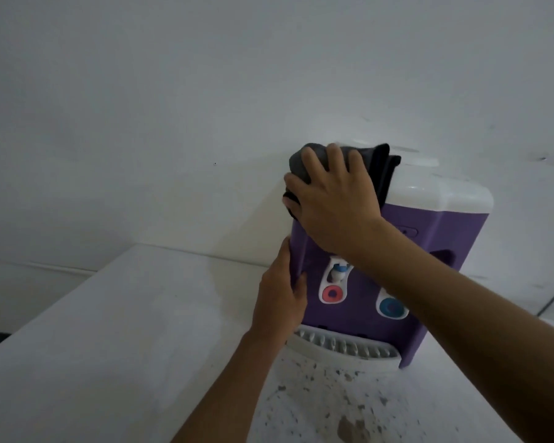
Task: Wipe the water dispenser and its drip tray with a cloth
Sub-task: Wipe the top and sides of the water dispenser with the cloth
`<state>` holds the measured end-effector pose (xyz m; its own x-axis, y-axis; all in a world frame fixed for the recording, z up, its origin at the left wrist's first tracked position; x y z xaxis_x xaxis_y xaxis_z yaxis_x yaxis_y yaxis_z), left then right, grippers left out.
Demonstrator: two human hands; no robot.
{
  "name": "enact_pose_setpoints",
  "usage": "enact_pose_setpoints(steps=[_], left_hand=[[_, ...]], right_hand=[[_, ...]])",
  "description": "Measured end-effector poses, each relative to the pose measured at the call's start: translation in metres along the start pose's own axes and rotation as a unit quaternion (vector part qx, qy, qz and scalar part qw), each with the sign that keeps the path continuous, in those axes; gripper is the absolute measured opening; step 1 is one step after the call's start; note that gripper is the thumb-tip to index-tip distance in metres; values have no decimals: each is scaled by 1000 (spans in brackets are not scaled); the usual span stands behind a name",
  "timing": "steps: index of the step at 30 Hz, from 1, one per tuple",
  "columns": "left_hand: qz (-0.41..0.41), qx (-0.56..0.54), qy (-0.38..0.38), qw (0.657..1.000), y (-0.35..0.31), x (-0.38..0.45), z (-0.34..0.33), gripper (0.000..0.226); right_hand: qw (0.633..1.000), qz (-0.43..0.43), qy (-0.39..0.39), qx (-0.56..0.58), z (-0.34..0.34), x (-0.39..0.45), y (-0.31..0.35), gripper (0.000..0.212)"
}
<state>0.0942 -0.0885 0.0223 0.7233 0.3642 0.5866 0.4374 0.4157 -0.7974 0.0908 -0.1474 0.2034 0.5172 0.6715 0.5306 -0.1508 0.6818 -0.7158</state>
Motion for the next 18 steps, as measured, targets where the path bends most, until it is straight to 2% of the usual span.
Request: enact_pose_setpoints(steps=[6,11,14,18], left_hand=[[-1,2,-5,1000,-1,-2,1,71],[-23,-23,-13,999,-10,-5,4,79],[-29,-36,-14,999,-12,-7,3,77],[-21,-20,-23,999,-8,-5,2,75]], right_hand=[[998,33,-55,-13,3,-6,15,48],[990,97,-88,-56,-29,-61,36,68],[991,88,-89,-39,-36,-75,33,75],[995,47,-87,-13,-23,-49,21,63]])
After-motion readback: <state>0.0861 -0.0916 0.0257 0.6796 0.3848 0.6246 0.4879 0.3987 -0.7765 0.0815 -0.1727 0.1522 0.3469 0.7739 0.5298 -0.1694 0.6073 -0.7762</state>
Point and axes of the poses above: each hand's wrist, its own x-axis towards the middle knuckle, its own z-axis out of the back of the hand, y = z × x, the point moved 9 cm from there along x, towards the middle knuckle, and after that the axes turned 11 degrees about -x, right-handed, at the moved point
